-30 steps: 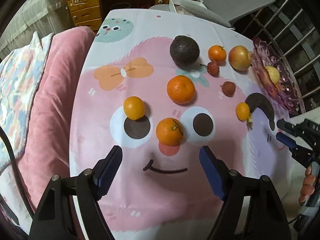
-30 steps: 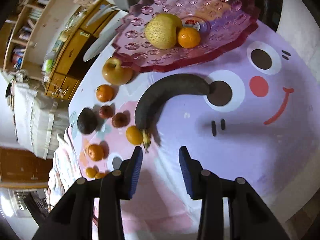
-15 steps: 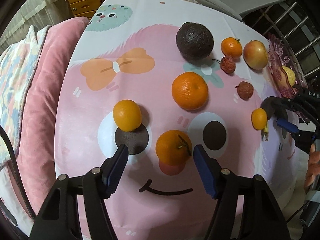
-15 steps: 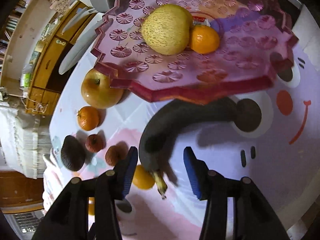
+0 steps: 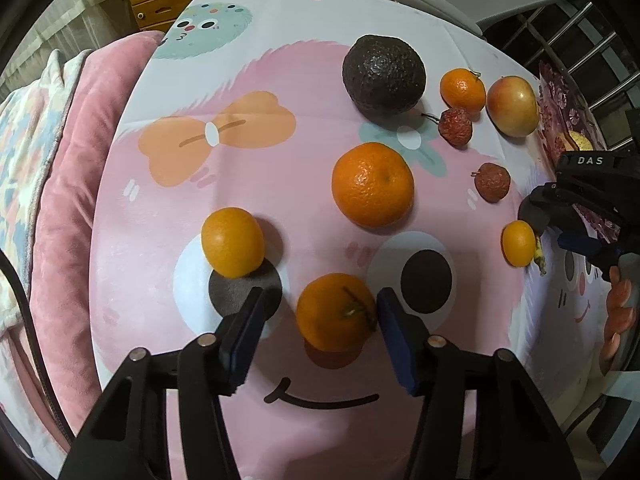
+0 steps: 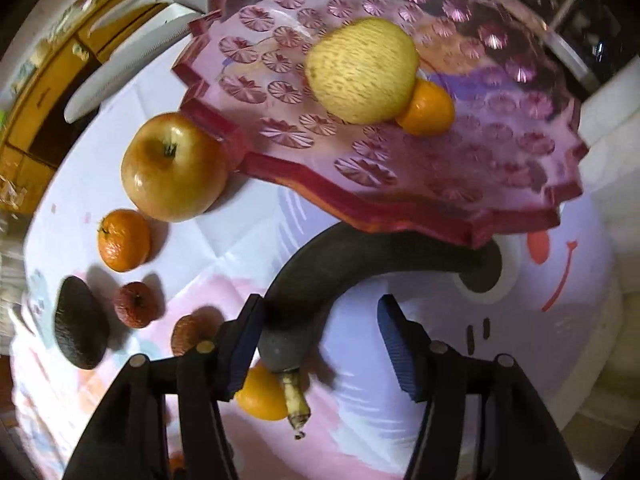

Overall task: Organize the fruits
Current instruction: 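Grasp the black banana with the right tool while the left tool holds the tangerine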

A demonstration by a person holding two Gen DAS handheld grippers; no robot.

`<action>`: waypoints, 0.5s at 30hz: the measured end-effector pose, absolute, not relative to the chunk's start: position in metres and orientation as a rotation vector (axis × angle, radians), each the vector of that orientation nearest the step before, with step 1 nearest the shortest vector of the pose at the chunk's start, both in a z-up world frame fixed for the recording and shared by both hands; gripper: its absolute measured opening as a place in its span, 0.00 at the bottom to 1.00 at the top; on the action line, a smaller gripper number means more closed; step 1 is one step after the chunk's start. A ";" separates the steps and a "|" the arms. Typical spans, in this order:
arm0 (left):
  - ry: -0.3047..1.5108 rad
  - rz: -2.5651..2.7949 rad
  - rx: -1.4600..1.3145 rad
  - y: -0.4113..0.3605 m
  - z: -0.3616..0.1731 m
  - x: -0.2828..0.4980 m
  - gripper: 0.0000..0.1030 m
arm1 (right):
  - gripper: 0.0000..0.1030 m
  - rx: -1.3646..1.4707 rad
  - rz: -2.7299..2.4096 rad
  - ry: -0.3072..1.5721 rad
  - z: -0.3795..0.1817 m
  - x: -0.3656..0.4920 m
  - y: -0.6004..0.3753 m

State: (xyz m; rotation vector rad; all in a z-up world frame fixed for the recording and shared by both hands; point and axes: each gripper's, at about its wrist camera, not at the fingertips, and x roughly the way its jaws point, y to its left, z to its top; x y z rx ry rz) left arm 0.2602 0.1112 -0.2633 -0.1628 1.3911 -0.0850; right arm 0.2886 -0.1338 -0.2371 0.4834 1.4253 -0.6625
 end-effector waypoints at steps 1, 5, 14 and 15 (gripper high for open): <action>1.391 -0.088 -0.164 0.111 -0.264 0.261 0.51 | 0.58 0.464 -0.668 1.431 -0.237 0.291 -0.131; 1.394 -0.106 -0.179 0.110 -0.265 0.263 0.46 | 0.58 0.446 -0.702 1.443 -0.232 0.295 -0.124; 1.397 -0.121 -0.182 0.107 -0.267 0.265 0.38 | 0.58 0.503 -0.711 1.485 -0.227 0.279 -0.136; 1.398 -0.121 -0.181 0.106 -0.267 0.265 0.38 | 0.58 0.514 -0.713 1.482 -0.227 0.276 -0.138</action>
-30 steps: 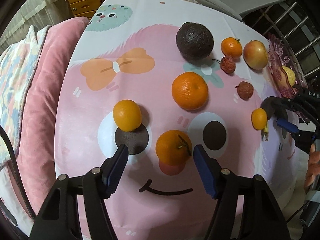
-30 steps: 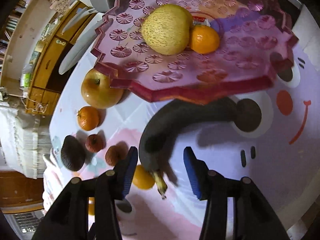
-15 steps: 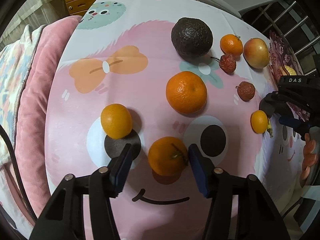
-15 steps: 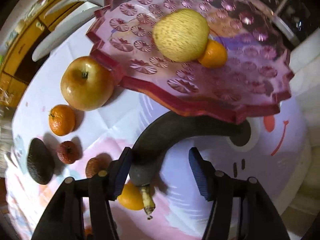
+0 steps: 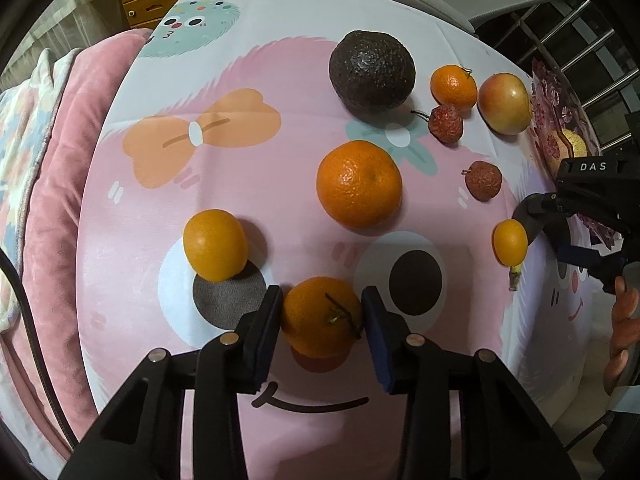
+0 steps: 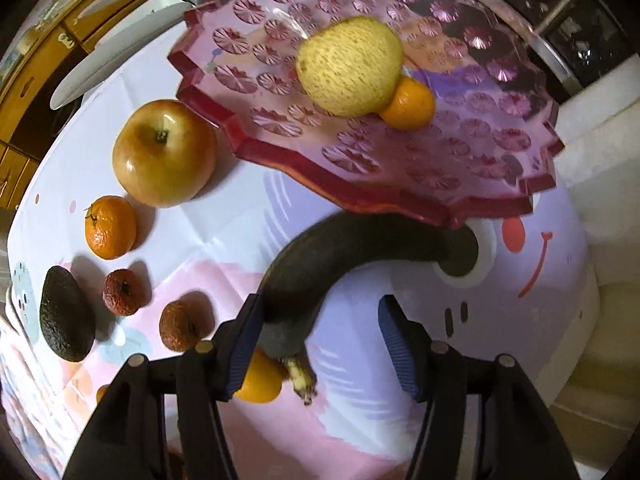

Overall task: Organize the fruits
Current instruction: 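Grasp the black banana with the right tool while the left tool holds the tangerine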

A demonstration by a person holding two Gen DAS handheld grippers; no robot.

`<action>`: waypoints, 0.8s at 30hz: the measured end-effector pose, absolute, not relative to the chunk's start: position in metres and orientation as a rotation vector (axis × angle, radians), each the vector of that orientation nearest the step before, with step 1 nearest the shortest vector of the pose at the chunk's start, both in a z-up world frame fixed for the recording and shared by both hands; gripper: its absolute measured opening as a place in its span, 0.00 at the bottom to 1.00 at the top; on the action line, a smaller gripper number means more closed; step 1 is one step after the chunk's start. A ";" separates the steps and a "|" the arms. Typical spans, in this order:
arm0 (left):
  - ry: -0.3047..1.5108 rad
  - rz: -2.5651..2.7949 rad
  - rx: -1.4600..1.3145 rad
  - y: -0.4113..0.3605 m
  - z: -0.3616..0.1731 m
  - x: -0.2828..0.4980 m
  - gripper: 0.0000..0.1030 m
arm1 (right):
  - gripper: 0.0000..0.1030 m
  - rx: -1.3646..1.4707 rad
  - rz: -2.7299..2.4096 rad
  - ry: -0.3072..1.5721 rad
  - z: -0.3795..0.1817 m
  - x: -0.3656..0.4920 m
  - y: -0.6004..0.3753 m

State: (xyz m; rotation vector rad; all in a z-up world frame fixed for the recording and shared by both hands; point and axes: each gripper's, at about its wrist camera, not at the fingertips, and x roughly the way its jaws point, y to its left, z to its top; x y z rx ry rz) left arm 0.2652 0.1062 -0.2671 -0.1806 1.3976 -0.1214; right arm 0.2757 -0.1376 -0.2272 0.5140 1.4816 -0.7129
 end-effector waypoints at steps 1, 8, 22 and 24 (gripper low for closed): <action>1.398 -0.122 -0.178 0.107 -0.267 0.265 0.38 | 0.58 0.530 -0.715 1.474 -0.227 0.274 -0.139; 1.404 -0.131 -0.178 0.109 -0.267 0.267 0.38 | 0.64 0.521 -0.746 1.485 -0.227 0.264 -0.143; 1.412 -0.135 -0.186 0.119 -0.267 0.269 0.38 | 0.68 0.526 -0.721 1.459 -0.244 0.275 -0.145; 1.410 -0.137 -0.186 0.120 -0.267 0.270 0.38 | 0.53 0.553 -0.676 1.441 -0.245 0.275 -0.143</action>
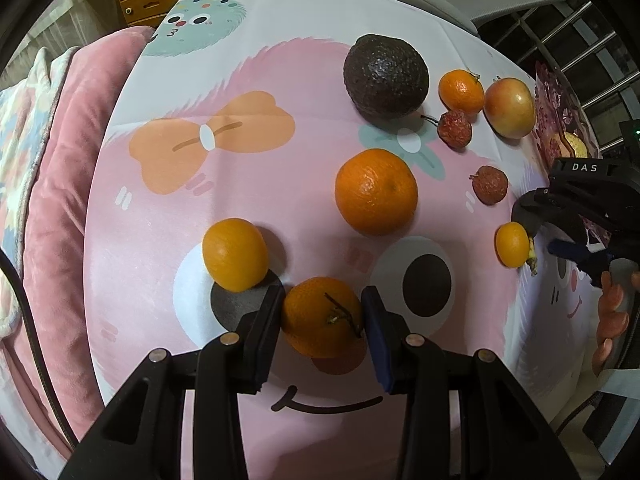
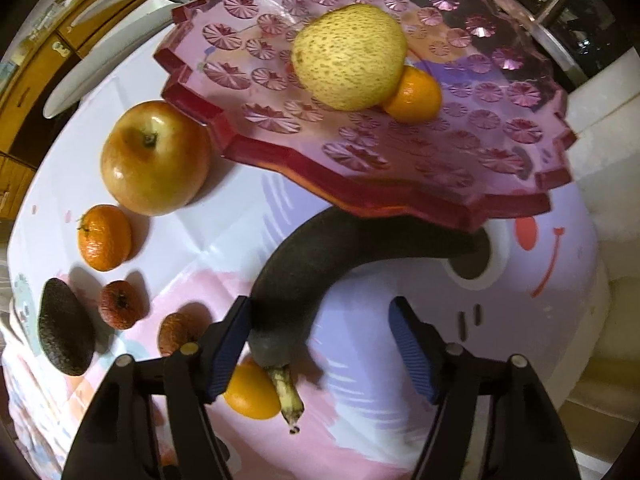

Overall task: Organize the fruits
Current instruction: 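Grasp the black banana with the right tool while the left tool holds the tangerine, then lift the banana toward the bowl with the right tool while the left tool carries the tangerine there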

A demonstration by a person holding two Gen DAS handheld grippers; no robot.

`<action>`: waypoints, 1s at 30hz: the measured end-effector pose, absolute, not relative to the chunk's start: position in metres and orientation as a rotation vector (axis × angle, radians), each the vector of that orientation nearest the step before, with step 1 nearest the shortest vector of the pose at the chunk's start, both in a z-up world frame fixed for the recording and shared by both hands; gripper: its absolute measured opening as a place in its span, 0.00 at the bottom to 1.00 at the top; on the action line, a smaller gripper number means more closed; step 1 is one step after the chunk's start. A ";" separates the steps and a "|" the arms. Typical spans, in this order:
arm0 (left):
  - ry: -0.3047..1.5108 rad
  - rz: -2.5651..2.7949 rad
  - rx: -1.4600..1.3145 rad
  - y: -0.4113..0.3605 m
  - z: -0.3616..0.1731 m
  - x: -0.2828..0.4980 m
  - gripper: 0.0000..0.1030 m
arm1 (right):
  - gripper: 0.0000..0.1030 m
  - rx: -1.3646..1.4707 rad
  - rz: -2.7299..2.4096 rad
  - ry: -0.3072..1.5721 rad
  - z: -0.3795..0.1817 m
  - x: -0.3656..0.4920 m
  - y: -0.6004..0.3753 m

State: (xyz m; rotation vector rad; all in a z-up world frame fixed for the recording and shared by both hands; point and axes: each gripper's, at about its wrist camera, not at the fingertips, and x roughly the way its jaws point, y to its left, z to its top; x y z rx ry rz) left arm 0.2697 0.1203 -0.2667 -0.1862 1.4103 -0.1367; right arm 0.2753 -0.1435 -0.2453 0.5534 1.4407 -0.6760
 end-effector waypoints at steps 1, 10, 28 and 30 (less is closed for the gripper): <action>1.408 -0.140 -0.185 0.122 -0.266 0.270 0.38 | 0.49 0.560 -0.651 1.433 -0.245 0.276 -0.142; 1.385 -0.168 -0.178 0.126 -0.258 0.267 0.38 | 0.27 0.732 -0.527 1.326 -0.243 0.256 -0.157; 1.299 -0.195 -0.196 0.131 -0.225 0.235 0.38 | 0.18 0.663 -0.286 1.218 -0.219 0.191 -0.167; 1.298 -0.195 -0.197 0.130 -0.224 0.230 0.38 | 0.18 0.684 -0.265 1.213 -0.219 0.185 -0.170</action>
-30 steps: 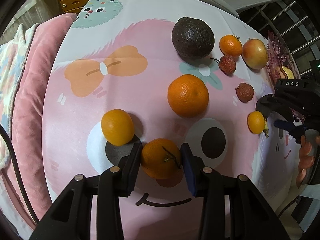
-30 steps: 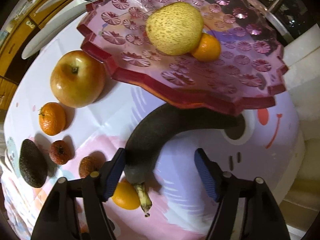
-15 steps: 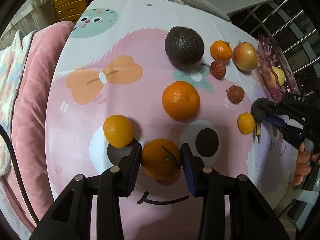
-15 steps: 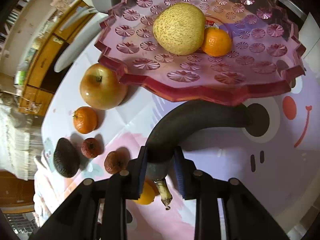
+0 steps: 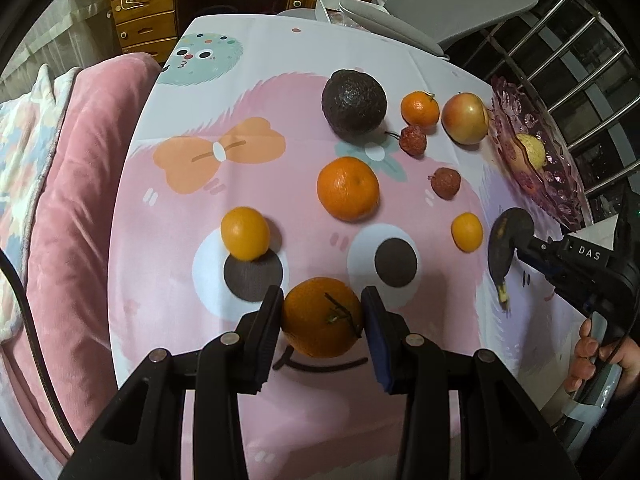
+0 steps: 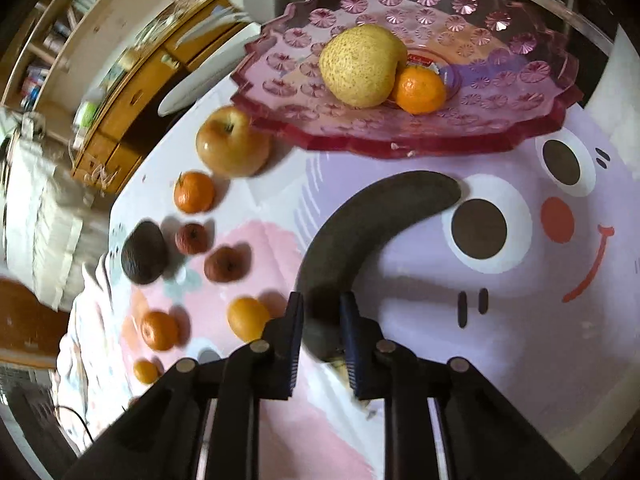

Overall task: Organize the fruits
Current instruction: 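Lift the banana toward the bowl with the right tool while the left tool carries the tangerine there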

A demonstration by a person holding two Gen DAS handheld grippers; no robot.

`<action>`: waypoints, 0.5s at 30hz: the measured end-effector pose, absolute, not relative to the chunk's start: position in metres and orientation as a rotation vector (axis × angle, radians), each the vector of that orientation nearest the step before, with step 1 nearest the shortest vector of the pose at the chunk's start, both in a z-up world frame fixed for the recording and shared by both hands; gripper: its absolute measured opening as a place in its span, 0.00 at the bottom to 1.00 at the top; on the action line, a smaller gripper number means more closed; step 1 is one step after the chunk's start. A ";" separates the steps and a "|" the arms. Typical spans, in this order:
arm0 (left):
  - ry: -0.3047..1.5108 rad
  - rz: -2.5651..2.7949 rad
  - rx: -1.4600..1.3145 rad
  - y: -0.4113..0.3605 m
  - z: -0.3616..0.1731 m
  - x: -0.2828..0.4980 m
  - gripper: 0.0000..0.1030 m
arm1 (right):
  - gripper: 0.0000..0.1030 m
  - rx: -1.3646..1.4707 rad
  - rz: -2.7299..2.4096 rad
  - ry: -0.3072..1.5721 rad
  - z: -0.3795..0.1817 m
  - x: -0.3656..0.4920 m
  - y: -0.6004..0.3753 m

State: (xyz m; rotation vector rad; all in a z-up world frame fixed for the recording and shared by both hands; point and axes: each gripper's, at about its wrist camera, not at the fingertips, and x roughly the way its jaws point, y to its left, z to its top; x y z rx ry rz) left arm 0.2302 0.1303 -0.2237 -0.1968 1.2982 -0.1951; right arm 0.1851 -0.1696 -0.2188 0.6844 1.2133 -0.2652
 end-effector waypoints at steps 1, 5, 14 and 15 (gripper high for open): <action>1.297 -0.196 -0.197 0.130 -0.223 0.228 0.38 | 0.18 0.701 -0.265 1.207 -0.218 0.183 -0.171; 1.293 -0.202 -0.194 0.132 -0.219 0.224 0.38 | 0.24 0.739 -0.262 1.203 -0.217 0.188 -0.170; 1.277 -0.194 -0.196 0.143 -0.212 0.228 0.38 | 0.47 0.678 -0.365 1.307 -0.224 0.215 -0.159; 1.276 -0.190 -0.198 0.144 -0.212 0.229 0.38 | 0.47 0.661 -0.382 1.324 -0.224 0.218 -0.156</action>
